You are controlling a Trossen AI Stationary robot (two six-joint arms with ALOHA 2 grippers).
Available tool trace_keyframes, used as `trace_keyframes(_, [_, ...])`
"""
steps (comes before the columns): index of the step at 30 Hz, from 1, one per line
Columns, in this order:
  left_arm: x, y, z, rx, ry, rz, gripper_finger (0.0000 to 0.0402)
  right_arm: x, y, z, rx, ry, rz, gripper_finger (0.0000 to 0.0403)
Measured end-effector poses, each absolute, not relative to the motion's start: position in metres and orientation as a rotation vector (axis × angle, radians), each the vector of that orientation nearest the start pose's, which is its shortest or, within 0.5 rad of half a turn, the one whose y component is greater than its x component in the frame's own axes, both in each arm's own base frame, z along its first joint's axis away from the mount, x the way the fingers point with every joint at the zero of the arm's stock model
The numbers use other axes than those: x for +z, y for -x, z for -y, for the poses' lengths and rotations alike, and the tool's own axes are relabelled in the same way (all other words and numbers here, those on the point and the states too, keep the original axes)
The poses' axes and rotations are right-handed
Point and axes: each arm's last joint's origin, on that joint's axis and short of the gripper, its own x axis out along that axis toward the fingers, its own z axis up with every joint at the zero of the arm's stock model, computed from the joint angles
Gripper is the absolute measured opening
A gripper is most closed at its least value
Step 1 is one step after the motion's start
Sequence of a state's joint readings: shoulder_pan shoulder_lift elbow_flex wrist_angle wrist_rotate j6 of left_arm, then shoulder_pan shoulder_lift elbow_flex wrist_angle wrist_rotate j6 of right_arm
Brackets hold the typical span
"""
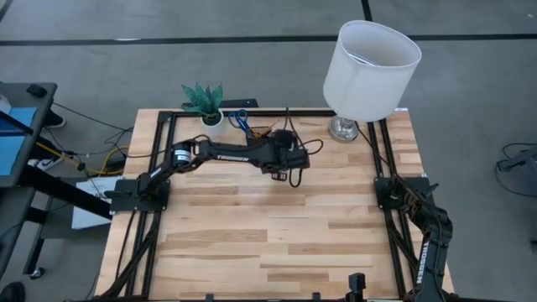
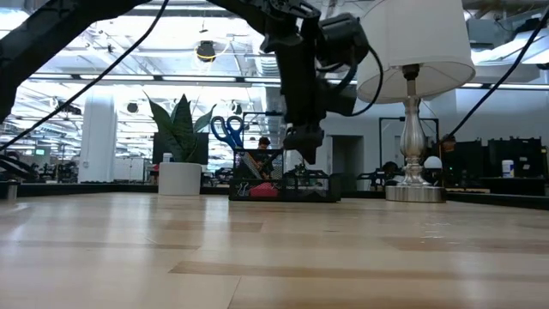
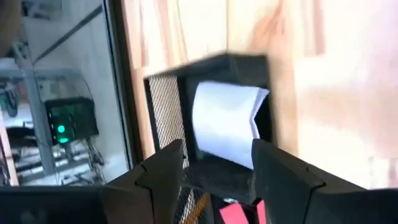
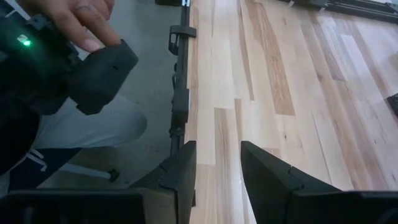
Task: Pick and place office supplies into organizer
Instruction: Put the white sticky notes into the desk organizer, then return to Home Position
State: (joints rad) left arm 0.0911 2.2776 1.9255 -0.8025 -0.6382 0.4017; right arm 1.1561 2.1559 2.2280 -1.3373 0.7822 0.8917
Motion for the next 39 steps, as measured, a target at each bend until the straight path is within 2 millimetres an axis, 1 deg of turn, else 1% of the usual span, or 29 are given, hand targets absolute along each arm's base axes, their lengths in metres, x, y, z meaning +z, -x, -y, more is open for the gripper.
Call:
trace_keyframes(4, [0.198,-0.478,-0.059,0.394,-0.656,-1.24,0.0184,0.317,-0.193,-0.388,-0.017,0.196,-0.75,0.0118])
trace_keyframes(6, [0.202,-0.479,-0.064,0.4,-0.643,-1.225,0.0184,0.317,-0.193,-0.388,-0.015,0.192,-0.748,0.0118])
trace_keyframes(10, [0.218,-0.482,-0.077,0.445,-0.606,-1.18,0.0184,0.317,-0.193,-0.388,-0.015,0.191,-0.746,0.0118])
trace_keyframes(12, [0.231,-0.483,-0.082,0.462,-0.573,-1.151,0.0184,0.317,-0.193,-0.388,-0.019,0.198,-0.746,0.0118])
trace_keyframes(14, [0.252,-0.48,-0.083,0.457,-0.529,-1.107,0.0184,0.317,-0.193,-0.386,-0.043,0.222,-0.72,0.0118])
trace_keyframes(16, [0.281,-0.474,-0.08,0.426,-0.462,-1.036,0.0184,0.32,-0.19,-0.384,-0.093,0.261,-0.645,0.0118])
trace_keyframes(18, [0.312,-0.463,-0.075,0.355,-0.386,-0.955,0.0184,0.325,-0.183,-0.381,-0.135,0.287,-0.568,0.0118])
trace_keyframes(22, [0.372,-0.432,-0.064,0.161,-0.232,-0.77,0.0183,0.338,-0.157,-0.375,-0.182,0.342,-0.433,0.0118])
trace_keyframes(24, [0.399,-0.414,-0.06,0.086,-0.179,-0.69,0.0183,0.346,-0.146,-0.371,-0.197,0.35,-0.362,0.0118])
trace_keyframes(25, [0.411,-0.405,-0.057,0.055,-0.16,-0.648,0.0183,0.35,-0.143,-0.369,-0.194,0.367,-0.333,0.0118])
trace_keyframes(27, [0.426,-0.389,-0.052,0.009,-0.13,-0.581,0.0183,0.361,-0.134,-0.363,-0.187,0.407,-0.286,0.0118])
trace_keyframes(31, [0.437,-0.365,-0.042,-0.009,-0.099,-0.457,0.0183,0.385,-0.128,-0.338,-0.193,0.443,-0.243,0.0118])
trace_keyframes(33, [0.438,-0.35,-0.036,-0.01,-0.088,-0.368,0.0183,0.399,-0.128,-0.319,-0.207,0.426,-0.24,0.0118])
trace_keyframes(36, [0.428,-0.325,-0.025,0.001,-0.069,-0.261,0.0183,0.414,-0.13,-0.288,-0.234,0.378,-0.249,0.0118])
trace_keyframes(39, [0.403,-0.3,-0.018,0.072,-0.044,-0.197,0.0183,0.421,-0.133,-0.261,-0.252,0.314,-0.277,0.0118])
